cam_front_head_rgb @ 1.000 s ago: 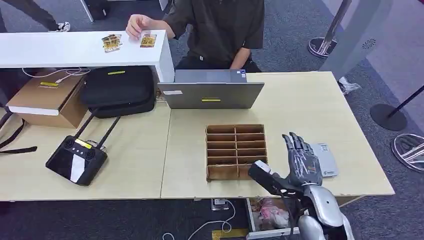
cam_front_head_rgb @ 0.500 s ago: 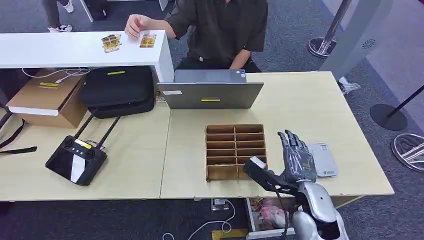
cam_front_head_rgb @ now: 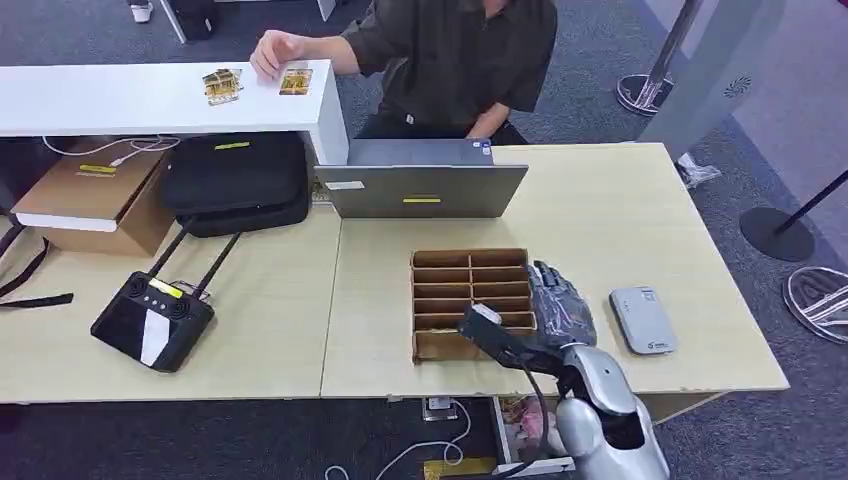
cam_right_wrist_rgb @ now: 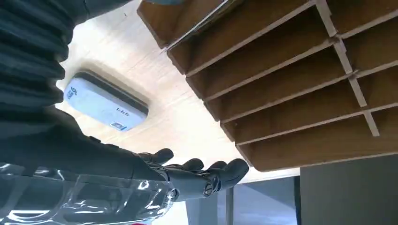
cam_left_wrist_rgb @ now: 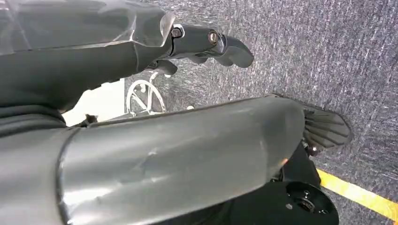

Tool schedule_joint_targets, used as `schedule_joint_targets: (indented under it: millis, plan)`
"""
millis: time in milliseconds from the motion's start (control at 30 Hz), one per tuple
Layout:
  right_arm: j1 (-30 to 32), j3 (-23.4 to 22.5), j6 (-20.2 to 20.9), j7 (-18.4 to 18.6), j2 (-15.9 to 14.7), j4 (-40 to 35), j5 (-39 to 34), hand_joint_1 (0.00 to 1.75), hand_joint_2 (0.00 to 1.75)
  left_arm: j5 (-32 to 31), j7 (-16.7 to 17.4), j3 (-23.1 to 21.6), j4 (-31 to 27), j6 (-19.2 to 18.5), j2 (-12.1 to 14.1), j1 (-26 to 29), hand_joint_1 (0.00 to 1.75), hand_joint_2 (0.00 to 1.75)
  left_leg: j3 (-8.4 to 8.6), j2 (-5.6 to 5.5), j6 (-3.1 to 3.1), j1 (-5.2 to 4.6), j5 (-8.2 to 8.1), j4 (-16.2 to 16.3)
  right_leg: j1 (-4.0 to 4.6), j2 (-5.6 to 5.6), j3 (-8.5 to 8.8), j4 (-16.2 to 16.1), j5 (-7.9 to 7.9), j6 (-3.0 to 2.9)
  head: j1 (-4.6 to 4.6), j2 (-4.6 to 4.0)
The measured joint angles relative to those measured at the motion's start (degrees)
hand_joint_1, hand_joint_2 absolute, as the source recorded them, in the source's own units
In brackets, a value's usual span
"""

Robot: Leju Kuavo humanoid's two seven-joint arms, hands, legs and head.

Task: Pass the card to the sensor for recognition and then transmit it.

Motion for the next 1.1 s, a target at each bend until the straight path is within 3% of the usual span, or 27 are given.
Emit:
schedule_joint_targets:
  millis: [567, 1100]
  plan:
    - [-1.4, 3.5, 1.7, 0.6, 1.8, 4.5, 2.8, 0.0, 1.75, -0.7, -0.3, 0.0, 0.0, 0.1, 0.0, 0.0, 0.0, 0.0, 0.02, 0.02, 0.0, 0.01, 0.0, 0.0, 0.01, 0.01, -0.01, 0.0, 0.0, -0.01, 0.02, 0.0]
    - [1.2, 4.1, 2.9, 0.9, -5.0, 1.9, 3.4, 0.0, 1.75, -0.2, -0.3, 1.4, 0.0, 0.2, 0.0, 0.0, 0.0, 0.0, 0.08, 0.0, 0.01, 0.0, 0.0, 0.0, 0.0, -0.02, 0.07, -0.1, -0.01, 0.0, 0.02, 0.0]
